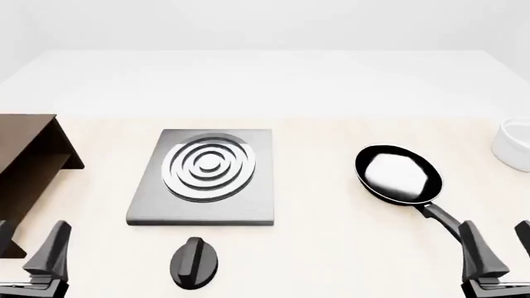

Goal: Turn on the stove and put the frying pan on it.

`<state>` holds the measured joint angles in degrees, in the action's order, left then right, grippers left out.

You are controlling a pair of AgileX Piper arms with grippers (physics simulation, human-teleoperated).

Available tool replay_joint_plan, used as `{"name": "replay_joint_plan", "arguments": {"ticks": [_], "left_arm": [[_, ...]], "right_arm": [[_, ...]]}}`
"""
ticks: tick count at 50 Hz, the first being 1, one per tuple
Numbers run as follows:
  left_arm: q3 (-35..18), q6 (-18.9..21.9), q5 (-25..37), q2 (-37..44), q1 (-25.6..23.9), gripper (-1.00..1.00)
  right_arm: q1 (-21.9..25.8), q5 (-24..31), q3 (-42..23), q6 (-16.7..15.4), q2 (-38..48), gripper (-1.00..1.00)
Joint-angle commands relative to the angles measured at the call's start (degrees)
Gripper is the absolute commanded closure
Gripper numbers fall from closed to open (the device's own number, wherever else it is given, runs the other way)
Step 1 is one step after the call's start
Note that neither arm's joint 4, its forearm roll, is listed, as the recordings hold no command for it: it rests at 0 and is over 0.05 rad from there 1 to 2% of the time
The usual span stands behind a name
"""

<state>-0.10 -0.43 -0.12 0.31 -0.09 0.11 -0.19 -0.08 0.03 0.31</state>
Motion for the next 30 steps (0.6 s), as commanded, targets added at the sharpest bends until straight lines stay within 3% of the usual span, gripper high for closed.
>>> {"name": "replay_joint_plan", "arguments": {"ticks": [1,7,9,11,17,22,29,30], "left_arm": [[-0.16,-0.84,-0.19,0.54,-0.23,-1.0],[-0.97,-0.99,-1.88,4.47,-2.59,-1.0],[-2.59,-2.83,-1.15,7.66,-2.19,-1.0],[-5.42,-5.56,3.5,7.48,-5.16,-1.0],[-12.93,-1.95,11.15,15.09,-6.67,-1.0],[-21.45,-2.25,21.84,16.3,-10.33,-1.0],[-29.35,-2.21,32.15,19.82,-14.69,-1.0],[-30.33,-2.44,33.52,19.96,-15.99,-1.0]], "right_arm": [[0.39,-0.97,-0.09,0.14,1.32,-1.0],[0.36,-1.63,-0.09,-0.25,2.27,-1.0],[0.2,-1.74,-0.09,-0.24,2.53,-1.0],[0.1,-1.7,-0.1,-0.45,2.54,-1.0],[-0.25,-1.85,-0.13,-0.23,2.9,-1.0],[-0.41,-2.24,-0.14,0.19,3.4,-1.0],[-0.59,-2.71,-0.16,0.86,3.98,-1.0],[-0.63,0.39,-0.04,1.0,0.75,-1.0]]}}
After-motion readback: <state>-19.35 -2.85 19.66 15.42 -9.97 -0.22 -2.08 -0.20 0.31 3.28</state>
